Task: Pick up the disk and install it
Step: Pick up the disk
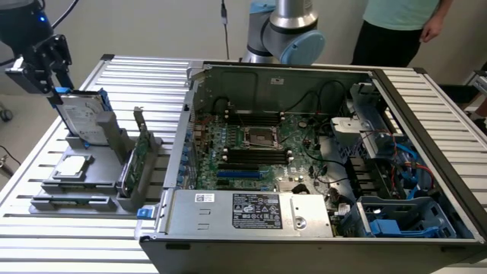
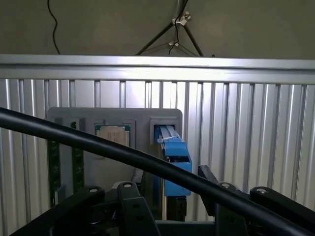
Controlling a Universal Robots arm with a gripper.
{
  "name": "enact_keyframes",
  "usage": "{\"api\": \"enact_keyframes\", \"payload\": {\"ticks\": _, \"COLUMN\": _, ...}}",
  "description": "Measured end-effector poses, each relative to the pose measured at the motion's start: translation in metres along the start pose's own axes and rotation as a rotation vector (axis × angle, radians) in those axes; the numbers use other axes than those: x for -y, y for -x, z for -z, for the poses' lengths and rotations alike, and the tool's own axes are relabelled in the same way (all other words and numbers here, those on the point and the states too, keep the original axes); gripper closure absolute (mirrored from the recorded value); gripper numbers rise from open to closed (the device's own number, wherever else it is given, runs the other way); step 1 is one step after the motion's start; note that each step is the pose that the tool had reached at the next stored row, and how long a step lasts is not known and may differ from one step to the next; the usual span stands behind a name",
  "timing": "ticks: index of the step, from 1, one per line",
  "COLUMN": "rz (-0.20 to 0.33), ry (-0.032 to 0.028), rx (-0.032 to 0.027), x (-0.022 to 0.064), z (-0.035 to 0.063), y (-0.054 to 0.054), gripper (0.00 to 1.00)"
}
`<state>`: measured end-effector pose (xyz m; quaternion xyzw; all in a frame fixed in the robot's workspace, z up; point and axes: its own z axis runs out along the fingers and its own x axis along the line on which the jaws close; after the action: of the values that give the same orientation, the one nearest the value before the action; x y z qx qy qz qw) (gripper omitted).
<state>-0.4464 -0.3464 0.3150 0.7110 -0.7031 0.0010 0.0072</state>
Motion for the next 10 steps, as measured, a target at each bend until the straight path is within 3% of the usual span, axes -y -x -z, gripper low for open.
{"api": "enact_keyframes", "payload": {"ticks": 10, "rz": 0.0, "ry": 0.0001, "rx": 0.0, "x": 0.0002, "z": -0.0163, "y": 0.001, "gripper": 0.45}}
